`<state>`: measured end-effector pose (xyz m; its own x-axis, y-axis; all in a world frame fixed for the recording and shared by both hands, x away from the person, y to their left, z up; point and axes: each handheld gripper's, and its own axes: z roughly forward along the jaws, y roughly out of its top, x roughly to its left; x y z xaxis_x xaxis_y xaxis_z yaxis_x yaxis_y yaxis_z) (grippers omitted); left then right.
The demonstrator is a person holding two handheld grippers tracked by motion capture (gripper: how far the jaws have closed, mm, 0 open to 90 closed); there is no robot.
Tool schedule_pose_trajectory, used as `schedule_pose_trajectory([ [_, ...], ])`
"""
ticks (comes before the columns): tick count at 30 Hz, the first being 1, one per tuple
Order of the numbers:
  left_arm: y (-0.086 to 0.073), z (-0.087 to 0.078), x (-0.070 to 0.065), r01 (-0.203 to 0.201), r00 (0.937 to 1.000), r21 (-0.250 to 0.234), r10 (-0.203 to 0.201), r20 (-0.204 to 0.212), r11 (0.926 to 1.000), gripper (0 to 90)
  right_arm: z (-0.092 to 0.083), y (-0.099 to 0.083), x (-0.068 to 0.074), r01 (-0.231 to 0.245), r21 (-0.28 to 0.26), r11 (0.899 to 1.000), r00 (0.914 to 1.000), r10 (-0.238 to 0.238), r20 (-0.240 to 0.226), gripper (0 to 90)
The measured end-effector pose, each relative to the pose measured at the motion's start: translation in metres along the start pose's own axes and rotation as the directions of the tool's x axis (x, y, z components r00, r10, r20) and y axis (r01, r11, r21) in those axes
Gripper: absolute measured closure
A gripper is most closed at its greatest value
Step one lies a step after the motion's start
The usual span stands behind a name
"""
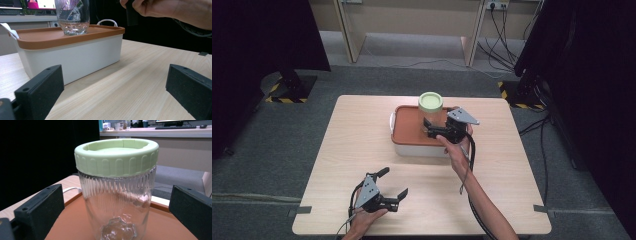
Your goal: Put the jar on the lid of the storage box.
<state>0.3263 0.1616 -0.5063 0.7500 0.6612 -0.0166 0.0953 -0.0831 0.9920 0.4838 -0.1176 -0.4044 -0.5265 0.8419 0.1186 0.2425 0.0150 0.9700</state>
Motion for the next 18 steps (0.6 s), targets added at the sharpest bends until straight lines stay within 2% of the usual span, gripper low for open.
schedule_pose_trajectory([
  [11, 0.0, 0.0, 0.0, 0.001, 1.0, 0.001, -0.001, -0.001, 1.0, 1.0, -0.013, -0.007, 0.003, 0.025, -0.006, 1.0, 0.9996, -0.025, -0.016, 0.4],
  [18, 0.0, 0.0, 0.0, 0.001, 1.0, 0.0, -0.001, 0.0, 1.0, 1.0, -0.02, -0.009, 0.007, 0.025, -0.018, 1.0, 0.9992, -0.026, -0.032, 0.5],
])
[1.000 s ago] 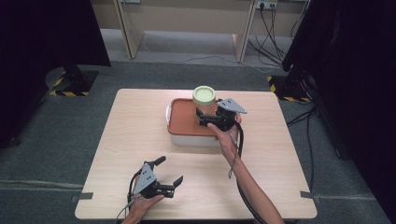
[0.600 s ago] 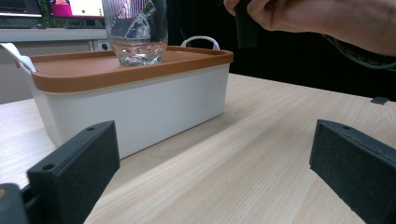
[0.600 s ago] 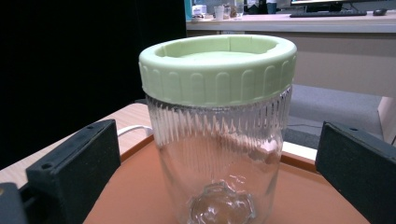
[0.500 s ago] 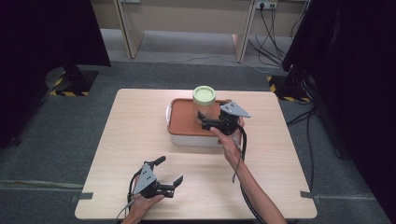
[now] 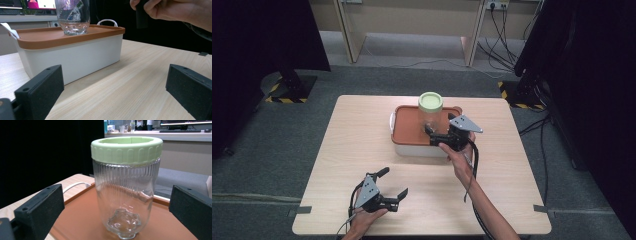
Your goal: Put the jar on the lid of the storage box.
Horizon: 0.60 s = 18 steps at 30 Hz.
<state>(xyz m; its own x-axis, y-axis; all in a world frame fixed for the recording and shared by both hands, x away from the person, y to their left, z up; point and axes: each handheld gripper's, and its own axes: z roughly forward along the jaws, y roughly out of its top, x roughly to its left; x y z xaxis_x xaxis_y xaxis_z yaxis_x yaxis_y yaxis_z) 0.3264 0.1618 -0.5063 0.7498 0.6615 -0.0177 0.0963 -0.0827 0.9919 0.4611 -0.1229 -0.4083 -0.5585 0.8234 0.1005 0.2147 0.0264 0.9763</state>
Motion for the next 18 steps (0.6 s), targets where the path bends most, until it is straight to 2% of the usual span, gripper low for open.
schedule_pose_trajectory([
  [4, 0.0, 0.0, 0.0, 0.0, 1.0, 0.0, 0.0, 0.0, 1.0, 1.0, -0.005, -0.005, 0.004, 0.011, 0.003, 1.0, 0.9999, -0.011, -0.01, 0.5],
  [14, 0.0, 0.0, 0.0, -0.001, 1.0, 0.0, 0.001, 0.0, 1.0, 1.0, -0.016, -0.015, 0.005, -0.015, 0.004, 1.0, 0.9996, 0.015, -0.023, 0.8],
  [18, 0.0, 0.0, 0.0, -0.001, 1.0, 0.0, 0.001, 0.0, 1.0, 1.0, -0.019, -0.019, 0.006, -0.009, 0.005, 1.0, 0.9996, 0.009, -0.025, 0.8],
])
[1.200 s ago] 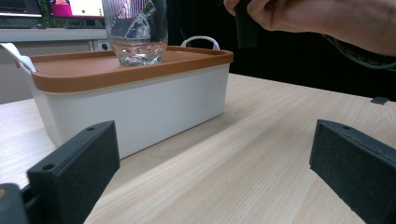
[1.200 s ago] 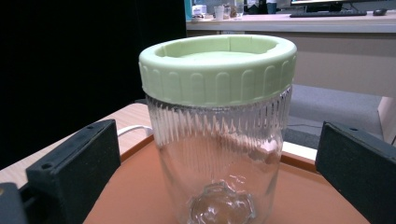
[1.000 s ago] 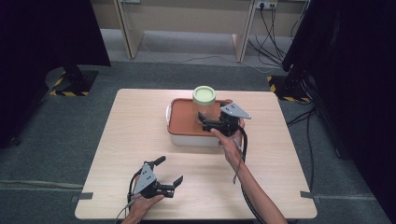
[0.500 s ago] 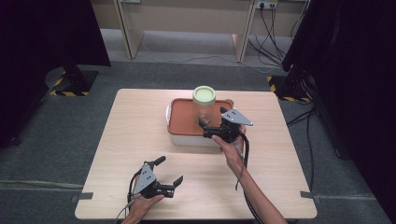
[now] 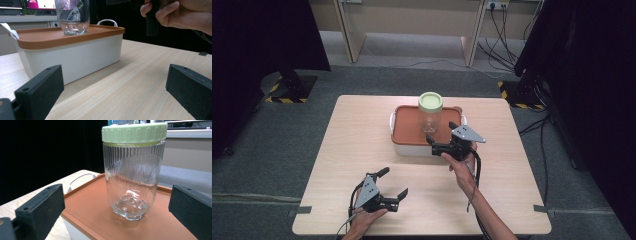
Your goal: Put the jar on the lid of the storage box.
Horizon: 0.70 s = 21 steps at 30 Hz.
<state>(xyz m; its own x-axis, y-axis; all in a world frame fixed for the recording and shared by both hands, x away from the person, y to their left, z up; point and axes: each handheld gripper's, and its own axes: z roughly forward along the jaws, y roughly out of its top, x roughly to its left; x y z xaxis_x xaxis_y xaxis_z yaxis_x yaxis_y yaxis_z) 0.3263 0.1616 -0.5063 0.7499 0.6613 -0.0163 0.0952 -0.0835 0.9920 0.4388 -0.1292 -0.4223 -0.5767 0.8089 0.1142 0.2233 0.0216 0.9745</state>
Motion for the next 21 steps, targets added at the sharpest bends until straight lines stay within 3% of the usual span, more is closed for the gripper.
schedule_pose_trajectory([
  [21, 0.0, 0.0, 0.0, 0.0, 1.0, 0.0, 0.0, -0.001, 1.0, 1.0, -0.016, -0.013, 0.009, 0.024, -0.005, 1.0, 0.9994, -0.024, -0.024, 0.9],
])
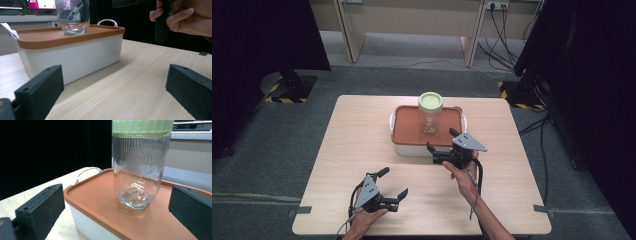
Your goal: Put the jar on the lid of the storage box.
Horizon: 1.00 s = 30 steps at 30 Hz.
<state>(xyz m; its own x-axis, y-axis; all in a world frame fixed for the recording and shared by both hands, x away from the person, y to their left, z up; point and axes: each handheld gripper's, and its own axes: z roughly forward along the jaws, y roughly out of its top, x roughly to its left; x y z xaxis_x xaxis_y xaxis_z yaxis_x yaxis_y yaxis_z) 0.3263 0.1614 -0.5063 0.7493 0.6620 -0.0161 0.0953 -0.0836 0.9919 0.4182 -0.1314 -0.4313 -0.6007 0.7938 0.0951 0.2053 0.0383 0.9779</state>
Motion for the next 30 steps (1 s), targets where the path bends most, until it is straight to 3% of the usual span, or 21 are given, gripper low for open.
schedule_pose_trajectory([
  [30, 0.0, 0.0, 0.0, 0.0, 1.0, -0.002, 0.0, -0.002, 1.0, 1.0, -0.008, -0.014, 0.011, 0.016, 0.0, 1.0, 0.9991, -0.016, -0.038, 0.9],
])
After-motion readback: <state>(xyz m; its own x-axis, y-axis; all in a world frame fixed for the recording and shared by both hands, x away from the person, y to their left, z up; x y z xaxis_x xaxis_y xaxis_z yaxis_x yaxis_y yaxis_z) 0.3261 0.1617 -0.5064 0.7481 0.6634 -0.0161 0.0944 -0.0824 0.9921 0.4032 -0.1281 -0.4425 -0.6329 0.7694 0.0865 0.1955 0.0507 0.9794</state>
